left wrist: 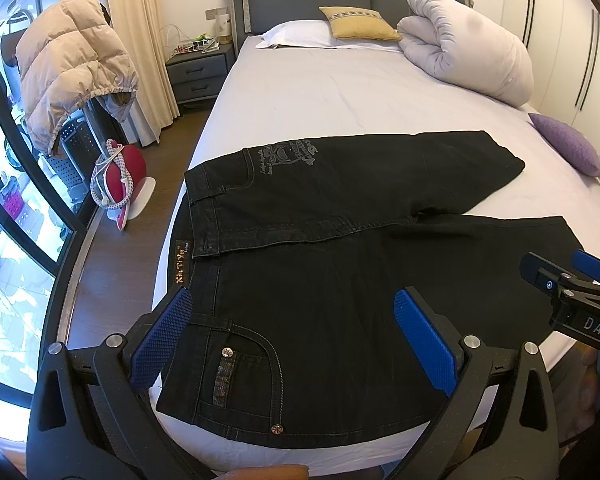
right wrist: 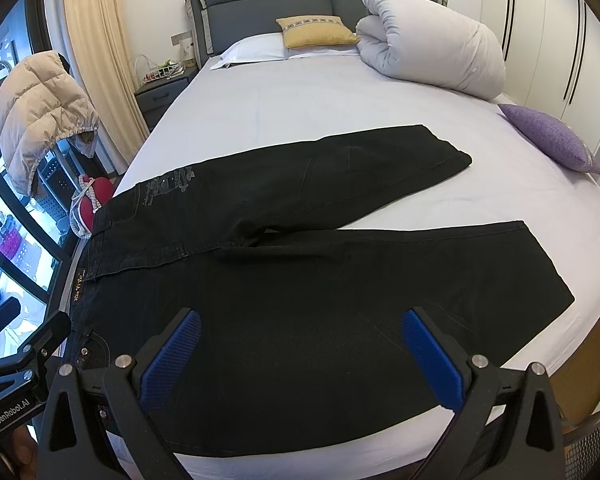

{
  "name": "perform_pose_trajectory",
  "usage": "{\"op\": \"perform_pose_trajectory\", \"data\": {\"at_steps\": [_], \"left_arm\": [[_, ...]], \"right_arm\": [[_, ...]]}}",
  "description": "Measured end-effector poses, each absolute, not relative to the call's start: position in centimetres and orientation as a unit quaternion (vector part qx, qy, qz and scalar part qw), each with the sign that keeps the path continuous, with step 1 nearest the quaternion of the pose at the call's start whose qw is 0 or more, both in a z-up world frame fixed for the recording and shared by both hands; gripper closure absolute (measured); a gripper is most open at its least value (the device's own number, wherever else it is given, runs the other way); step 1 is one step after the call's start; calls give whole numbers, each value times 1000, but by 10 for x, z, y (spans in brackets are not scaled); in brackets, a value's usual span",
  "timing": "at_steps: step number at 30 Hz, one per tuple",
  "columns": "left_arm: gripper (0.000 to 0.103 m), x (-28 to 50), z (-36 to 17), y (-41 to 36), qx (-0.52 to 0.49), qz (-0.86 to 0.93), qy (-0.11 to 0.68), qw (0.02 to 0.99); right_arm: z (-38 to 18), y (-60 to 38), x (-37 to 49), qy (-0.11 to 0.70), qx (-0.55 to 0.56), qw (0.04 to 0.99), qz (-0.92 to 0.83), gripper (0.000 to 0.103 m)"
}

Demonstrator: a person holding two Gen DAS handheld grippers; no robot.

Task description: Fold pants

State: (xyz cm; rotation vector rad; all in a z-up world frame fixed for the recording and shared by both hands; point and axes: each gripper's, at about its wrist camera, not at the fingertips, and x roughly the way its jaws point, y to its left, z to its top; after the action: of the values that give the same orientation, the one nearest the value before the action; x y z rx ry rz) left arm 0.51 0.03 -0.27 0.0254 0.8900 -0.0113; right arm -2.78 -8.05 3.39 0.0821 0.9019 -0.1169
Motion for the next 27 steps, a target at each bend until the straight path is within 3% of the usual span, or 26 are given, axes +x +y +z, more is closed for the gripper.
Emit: {"op": "perform_pose_trajectory", "data": {"at_steps": [27], "left_arm": [[0,6,-3,1,12,-5,432,902]], "right_arm": [[29,-78,-30,438,40,896,-56,0]]}}
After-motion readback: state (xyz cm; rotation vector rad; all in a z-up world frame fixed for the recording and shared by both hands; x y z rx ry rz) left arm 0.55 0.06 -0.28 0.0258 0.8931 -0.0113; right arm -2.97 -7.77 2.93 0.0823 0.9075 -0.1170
